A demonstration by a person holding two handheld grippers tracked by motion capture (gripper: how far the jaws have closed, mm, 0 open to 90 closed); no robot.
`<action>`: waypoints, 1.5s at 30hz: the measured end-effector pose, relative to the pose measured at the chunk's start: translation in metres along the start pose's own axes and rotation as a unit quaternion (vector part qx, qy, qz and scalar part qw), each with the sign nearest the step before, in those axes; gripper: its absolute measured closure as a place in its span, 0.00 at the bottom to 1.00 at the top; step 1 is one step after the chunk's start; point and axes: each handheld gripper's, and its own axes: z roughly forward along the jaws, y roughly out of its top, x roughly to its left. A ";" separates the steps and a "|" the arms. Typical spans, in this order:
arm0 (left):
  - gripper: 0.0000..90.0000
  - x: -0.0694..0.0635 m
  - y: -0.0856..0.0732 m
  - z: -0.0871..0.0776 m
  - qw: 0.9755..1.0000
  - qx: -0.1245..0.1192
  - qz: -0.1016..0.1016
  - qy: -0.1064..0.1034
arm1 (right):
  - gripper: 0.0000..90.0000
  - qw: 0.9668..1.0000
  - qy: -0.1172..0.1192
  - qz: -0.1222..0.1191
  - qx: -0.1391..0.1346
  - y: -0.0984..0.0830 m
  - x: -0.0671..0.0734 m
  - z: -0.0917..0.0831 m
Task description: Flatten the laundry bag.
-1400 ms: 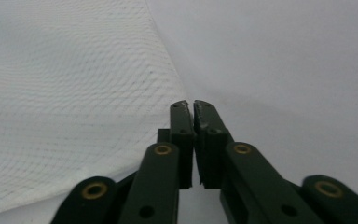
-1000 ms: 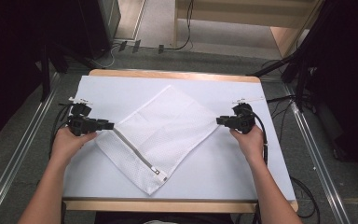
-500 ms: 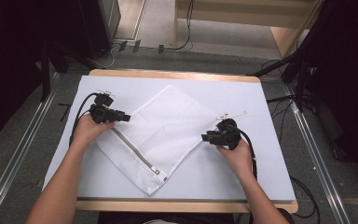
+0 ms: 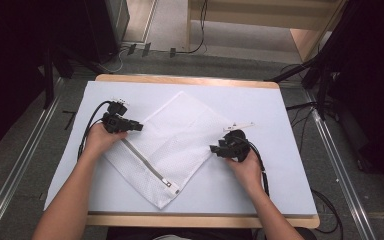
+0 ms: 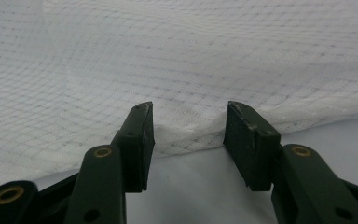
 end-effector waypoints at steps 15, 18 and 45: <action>1.00 0.004 -0.003 -0.001 0.999 0.005 -0.040 -0.011 | 1.00 1.000 -0.013 -0.001 0.006 0.006 0.007 0.006; 1.00 0.004 -0.005 -0.005 0.999 -0.002 -0.051 -0.020 | 1.00 1.000 -0.007 0.008 0.006 0.008 0.001 0.003; 1.00 -0.033 -0.052 -0.032 0.995 -0.039 -0.092 -0.023 | 1.00 0.999 0.018 0.025 0.009 0.061 -0.052 0.031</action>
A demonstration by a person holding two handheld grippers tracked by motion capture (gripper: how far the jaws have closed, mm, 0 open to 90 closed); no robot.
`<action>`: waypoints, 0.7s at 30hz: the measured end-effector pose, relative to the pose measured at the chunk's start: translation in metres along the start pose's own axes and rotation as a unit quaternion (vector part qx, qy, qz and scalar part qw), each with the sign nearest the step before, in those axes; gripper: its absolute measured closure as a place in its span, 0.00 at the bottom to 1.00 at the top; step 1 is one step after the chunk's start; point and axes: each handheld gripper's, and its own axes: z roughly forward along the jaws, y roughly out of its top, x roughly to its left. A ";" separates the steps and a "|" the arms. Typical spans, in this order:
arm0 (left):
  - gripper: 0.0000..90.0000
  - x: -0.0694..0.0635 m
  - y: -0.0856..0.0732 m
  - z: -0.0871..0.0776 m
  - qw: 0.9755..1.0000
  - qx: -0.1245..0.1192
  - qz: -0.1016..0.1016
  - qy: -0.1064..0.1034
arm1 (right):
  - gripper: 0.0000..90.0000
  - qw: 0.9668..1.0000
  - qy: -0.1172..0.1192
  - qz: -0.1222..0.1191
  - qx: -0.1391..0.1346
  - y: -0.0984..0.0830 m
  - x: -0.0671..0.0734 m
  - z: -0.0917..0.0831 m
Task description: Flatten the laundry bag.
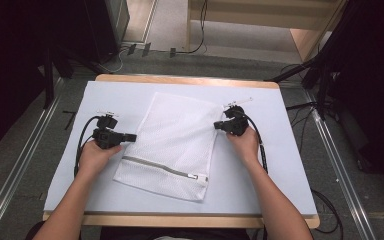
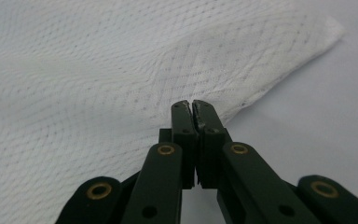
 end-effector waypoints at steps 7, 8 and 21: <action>1.00 -0.005 -0.013 -0.001 1.000 0.004 -0.006 0.003 | 1.00 1.000 -0.007 -0.019 0.006 0.016 0.004 0.016; 1.00 -0.004 -0.013 0.000 1.000 0.006 -0.007 0.005 | 1.00 1.000 -0.006 -0.014 0.006 0.016 0.005 0.017; 0.87 0.007 -0.007 -0.001 1.000 0.000 -0.008 0.010 | 0.92 1.000 -0.011 -0.010 0.005 0.006 0.002 0.006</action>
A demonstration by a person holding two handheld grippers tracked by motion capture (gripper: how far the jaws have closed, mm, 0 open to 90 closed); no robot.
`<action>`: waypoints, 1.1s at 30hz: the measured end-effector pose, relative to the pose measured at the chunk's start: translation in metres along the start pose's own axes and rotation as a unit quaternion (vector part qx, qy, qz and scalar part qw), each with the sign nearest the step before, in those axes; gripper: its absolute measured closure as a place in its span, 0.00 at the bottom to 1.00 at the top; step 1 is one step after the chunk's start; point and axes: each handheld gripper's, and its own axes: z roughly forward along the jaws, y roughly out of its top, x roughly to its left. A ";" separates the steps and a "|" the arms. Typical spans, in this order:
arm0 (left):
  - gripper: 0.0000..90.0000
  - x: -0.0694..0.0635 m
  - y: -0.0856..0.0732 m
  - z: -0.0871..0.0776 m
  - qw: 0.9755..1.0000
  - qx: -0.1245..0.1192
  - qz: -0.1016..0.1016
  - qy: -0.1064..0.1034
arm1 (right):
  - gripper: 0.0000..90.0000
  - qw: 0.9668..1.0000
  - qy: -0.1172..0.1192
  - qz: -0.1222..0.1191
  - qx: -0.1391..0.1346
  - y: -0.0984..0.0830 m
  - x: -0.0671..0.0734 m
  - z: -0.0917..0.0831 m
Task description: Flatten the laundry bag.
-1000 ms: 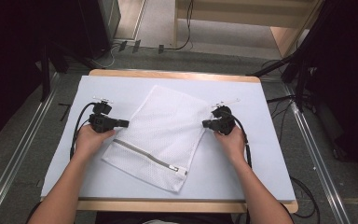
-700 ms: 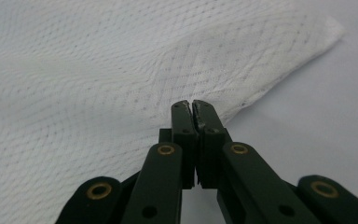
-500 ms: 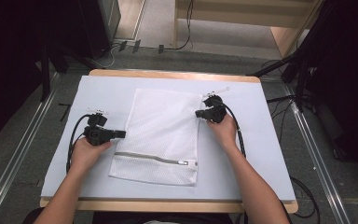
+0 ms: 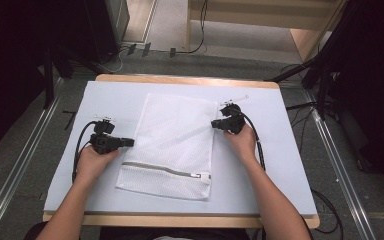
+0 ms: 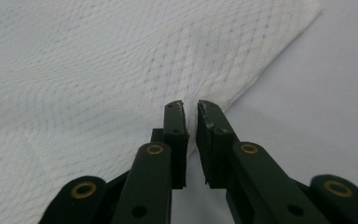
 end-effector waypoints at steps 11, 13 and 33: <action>0.71 0.001 0.021 0.003 0.999 -0.009 0.022 0.031 | 0.75 1.000 0.027 -0.009 -0.013 -0.026 0.028 -0.031; 0.71 0.000 0.024 0.007 0.999 -0.007 0.027 0.035 | 0.73 0.999 0.029 -0.011 -0.015 -0.031 0.036 -0.036; 0.99 0.002 0.034 0.028 0.999 0.002 0.022 0.037 | 1.00 0.999 0.018 -0.020 0.028 -0.039 0.041 -0.020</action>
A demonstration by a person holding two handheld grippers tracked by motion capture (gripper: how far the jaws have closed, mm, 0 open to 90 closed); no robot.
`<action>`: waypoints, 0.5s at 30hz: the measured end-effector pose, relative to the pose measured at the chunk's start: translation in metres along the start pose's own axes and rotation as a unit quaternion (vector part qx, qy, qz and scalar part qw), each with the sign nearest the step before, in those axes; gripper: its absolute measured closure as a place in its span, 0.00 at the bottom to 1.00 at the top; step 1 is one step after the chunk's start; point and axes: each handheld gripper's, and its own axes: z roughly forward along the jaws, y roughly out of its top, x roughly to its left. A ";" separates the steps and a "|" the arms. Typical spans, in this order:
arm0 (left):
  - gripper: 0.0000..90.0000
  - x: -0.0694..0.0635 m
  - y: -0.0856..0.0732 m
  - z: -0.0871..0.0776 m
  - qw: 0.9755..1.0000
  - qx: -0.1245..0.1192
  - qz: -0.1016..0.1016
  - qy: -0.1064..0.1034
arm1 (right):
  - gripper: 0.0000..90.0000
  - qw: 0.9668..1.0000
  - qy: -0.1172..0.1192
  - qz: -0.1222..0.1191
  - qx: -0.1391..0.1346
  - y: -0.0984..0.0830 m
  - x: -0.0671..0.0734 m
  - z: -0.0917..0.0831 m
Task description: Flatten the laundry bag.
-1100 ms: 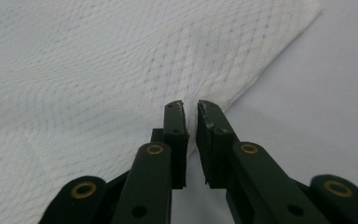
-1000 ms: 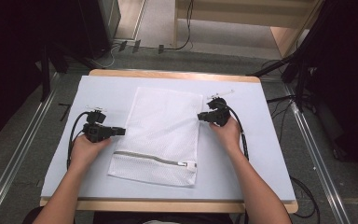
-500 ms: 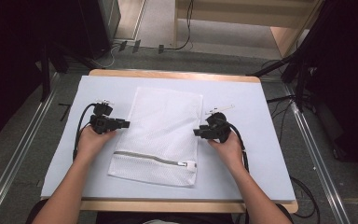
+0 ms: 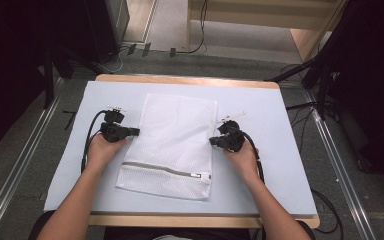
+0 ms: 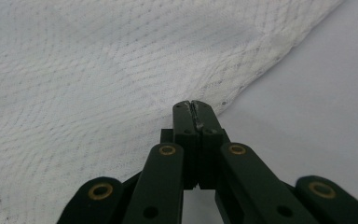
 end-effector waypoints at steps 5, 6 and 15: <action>0.99 0.003 0.000 -0.004 1.000 -0.006 -0.008 0.001 | 1.00 1.000 -0.002 0.007 0.003 0.008 -0.009 0.003; 0.99 0.004 0.000 -0.005 1.000 -0.008 -0.012 0.002 | 1.00 1.000 -0.006 0.007 -0.002 0.009 -0.010 0.004; 0.98 0.010 -0.002 -0.007 1.000 -0.004 -0.025 0.009 | 1.00 1.000 -0.024 0.009 -0.014 0.016 -0.021 0.011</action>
